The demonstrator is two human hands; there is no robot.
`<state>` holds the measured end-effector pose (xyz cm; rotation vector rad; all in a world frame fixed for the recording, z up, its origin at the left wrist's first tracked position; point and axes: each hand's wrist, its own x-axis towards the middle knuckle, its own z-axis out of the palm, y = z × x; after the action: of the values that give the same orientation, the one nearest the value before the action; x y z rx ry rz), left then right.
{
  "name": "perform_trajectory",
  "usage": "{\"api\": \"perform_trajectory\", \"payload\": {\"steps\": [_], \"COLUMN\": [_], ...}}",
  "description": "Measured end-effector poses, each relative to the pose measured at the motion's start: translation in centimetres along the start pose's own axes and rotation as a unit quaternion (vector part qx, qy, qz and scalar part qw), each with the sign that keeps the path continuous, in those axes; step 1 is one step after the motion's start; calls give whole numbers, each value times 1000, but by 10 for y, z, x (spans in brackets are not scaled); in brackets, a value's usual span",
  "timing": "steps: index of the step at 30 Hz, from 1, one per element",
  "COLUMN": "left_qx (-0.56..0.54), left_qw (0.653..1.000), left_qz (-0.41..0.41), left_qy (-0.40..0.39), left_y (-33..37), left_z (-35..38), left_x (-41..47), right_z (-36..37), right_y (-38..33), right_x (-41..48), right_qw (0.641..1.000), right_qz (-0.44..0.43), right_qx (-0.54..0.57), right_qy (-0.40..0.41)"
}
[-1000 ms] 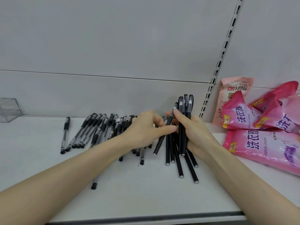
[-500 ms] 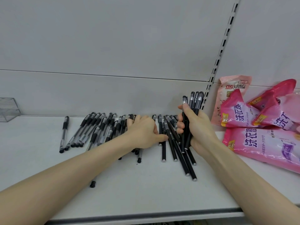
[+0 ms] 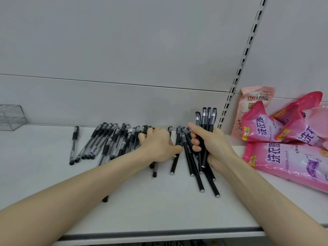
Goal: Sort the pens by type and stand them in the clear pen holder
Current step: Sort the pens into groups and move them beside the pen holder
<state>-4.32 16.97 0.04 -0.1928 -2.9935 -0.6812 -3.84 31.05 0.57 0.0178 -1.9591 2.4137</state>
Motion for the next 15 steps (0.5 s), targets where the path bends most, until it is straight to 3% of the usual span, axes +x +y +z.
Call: {"api": "perform_trajectory", "payload": {"steps": [5,8,15], "left_qx": [-186,-178,-184], "left_qw": [979,978,968], "left_qz": [68,112,166], "left_qy": [52,4,-49], "left_y": [-11,-4,4], "left_z": [-26,-24,-15], "left_x": [-14,-20,-21], "right_z": [4,4,5], "right_y": [-2,-2,-8], "right_x": [1,0,-7], "right_qw": [996,990,990], "right_qz": [15,2,-26], "right_qx": [86,138,131], "right_qy": [-4,-37,-55]}}
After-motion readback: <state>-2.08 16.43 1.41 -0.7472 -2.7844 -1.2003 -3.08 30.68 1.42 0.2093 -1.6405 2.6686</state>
